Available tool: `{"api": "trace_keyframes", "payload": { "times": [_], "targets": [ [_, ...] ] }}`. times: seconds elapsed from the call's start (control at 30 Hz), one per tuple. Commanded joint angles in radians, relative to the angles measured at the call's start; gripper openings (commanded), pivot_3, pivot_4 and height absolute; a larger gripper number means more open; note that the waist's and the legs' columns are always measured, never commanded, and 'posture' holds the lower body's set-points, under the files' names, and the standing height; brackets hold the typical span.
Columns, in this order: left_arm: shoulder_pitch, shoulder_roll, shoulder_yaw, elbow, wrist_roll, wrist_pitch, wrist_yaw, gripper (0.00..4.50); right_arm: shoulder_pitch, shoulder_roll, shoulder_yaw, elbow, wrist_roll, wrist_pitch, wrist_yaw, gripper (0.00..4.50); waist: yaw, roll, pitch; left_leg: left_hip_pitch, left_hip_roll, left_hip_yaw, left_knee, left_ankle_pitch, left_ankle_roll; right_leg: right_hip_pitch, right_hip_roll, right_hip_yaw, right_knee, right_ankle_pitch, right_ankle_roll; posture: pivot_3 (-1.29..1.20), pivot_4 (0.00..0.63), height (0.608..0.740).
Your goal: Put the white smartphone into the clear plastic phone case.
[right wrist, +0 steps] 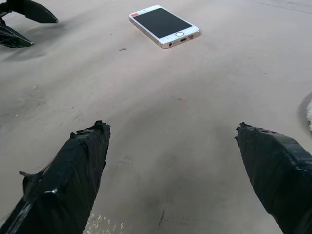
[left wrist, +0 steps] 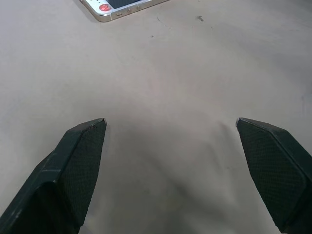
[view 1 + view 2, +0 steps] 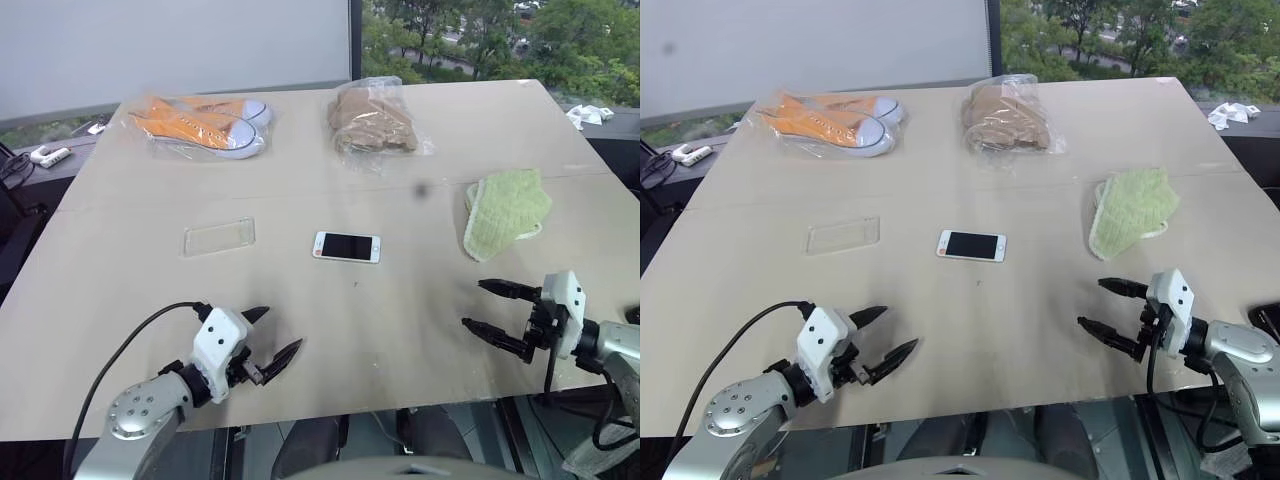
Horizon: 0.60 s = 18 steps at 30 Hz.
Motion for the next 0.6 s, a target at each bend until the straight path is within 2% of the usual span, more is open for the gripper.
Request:
{"api": "trace_keyframes", "payload": {
  "times": [0.03, 0.6],
  "targets": [
    [0.000, -0.002, -0.002, -0.012, -0.003, -0.021, -0.004, 4.41, -0.002, -0.007, -0.025, -0.024, 0.007, -0.015, 0.002, 4.50, 0.000, 0.000, 0.000, 0.000, 0.000, 0.000, 0.000, 0.000, 0.000, 0.000, 0.000, 0.000, 0.000, 0.000, 0.000, 0.00, 0.150, 0.740],
    [-0.008, -0.015, 0.006, -0.005, -0.019, -0.026, -0.011, 4.41, -0.007, -0.005, -0.021, -0.017, 0.006, -0.024, 0.006, 4.50, 0.000, 0.000, 0.000, 0.000, 0.000, 0.000, 0.000, 0.000, 0.000, 0.000, 0.000, 0.000, 0.000, 0.000, 0.000, 0.00, 0.150, 0.740]
  ]
}}
